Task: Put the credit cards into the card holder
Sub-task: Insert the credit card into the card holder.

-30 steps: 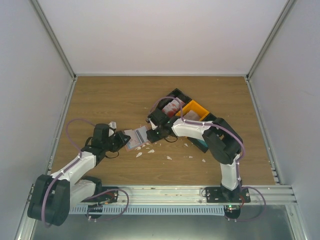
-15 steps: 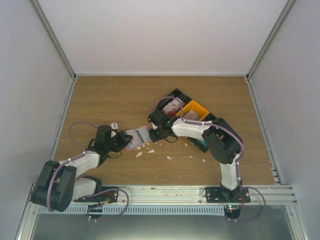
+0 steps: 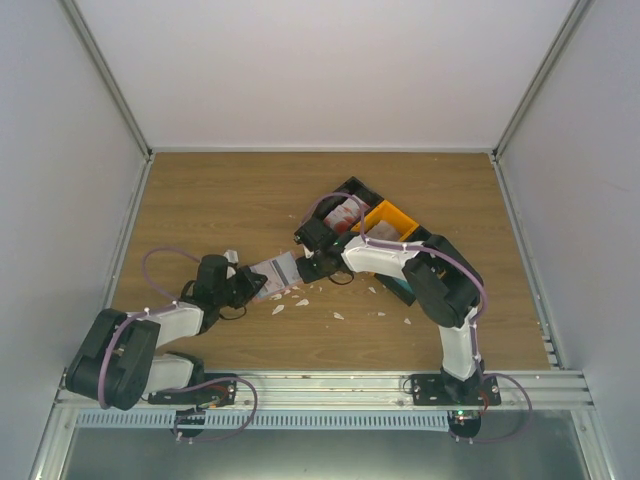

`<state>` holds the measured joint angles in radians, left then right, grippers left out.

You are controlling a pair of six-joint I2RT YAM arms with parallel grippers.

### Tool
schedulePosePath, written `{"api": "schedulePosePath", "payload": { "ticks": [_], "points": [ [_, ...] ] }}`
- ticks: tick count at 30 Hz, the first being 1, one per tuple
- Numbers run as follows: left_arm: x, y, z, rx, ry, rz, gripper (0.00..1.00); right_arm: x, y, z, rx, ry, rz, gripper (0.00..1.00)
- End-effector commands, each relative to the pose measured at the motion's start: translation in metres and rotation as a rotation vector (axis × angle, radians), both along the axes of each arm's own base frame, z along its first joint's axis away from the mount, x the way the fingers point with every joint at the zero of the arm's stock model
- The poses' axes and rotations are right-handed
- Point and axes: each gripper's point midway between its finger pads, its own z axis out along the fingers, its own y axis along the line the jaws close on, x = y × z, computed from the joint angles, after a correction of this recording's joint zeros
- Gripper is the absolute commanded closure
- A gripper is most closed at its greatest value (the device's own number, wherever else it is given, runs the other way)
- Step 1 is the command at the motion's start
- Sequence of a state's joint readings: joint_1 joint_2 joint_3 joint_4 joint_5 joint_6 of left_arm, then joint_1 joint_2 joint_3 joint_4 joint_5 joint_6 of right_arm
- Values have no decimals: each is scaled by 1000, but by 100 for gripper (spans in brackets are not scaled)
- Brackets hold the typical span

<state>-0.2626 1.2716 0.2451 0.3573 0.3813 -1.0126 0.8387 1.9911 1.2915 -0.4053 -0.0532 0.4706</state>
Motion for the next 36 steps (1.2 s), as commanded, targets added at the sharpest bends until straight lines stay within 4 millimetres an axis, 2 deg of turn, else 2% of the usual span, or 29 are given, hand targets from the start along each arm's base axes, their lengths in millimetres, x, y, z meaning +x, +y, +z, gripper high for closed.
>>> {"api": "schedulePosePath", "payload": {
  "ticks": [1,15,36],
  "points": [
    [6,1,2,10,-46,18,100,-8,-8,-19,-48,59,-18,67],
    [16,-11,3,-10,-73,-40,100,-14,-7,-25,-40,90,-7,70],
    [14,-27,-18,-14,-36,-99,100,-14,-4,-25,-25,98,-14,71]
  ]
}}
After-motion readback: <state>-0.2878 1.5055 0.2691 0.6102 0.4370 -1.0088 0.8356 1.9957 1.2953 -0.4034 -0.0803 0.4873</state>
